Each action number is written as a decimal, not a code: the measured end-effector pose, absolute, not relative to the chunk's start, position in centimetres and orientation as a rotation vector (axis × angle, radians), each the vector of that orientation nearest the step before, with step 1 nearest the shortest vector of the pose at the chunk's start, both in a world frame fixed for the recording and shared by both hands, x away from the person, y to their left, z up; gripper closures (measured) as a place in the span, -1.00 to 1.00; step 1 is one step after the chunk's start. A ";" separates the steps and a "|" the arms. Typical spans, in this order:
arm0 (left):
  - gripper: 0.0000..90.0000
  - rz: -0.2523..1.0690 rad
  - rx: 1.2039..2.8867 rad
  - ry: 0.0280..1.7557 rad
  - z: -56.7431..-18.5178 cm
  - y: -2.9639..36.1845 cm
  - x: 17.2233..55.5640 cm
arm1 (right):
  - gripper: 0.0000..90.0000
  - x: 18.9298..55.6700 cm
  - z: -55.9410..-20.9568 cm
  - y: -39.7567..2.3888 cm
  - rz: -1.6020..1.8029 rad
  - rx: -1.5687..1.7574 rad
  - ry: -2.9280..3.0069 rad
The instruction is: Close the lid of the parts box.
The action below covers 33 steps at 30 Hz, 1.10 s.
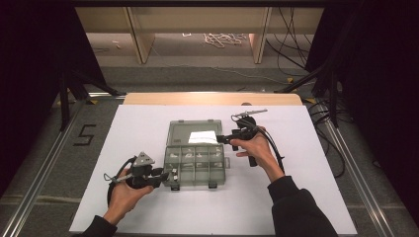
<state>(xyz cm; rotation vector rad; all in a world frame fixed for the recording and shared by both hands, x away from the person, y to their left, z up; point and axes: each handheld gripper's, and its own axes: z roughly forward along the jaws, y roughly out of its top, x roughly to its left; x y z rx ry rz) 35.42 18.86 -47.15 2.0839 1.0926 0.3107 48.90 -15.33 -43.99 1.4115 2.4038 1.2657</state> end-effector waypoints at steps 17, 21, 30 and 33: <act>0.45 0.323 2.125 1.062 -47.0 19.0 35.5 | -0.45 50.4 -45.6 -14.5 1.212 1.498 2.440; 0.45 0.327 2.132 1.060 -47.0 19.0 35.4 | -0.44 50.7 -45.6 -14.3 1.191 1.514 2.452; 0.45 0.325 2.123 1.056 -47.1 19.1 35.4 | -0.42 51.3 -46.2 -13.8 1.147 1.554 2.456; 0.45 0.324 2.126 1.054 -47.1 19.1 35.4 | -0.42 51.4 -46.5 -13.7 1.147 1.586 2.452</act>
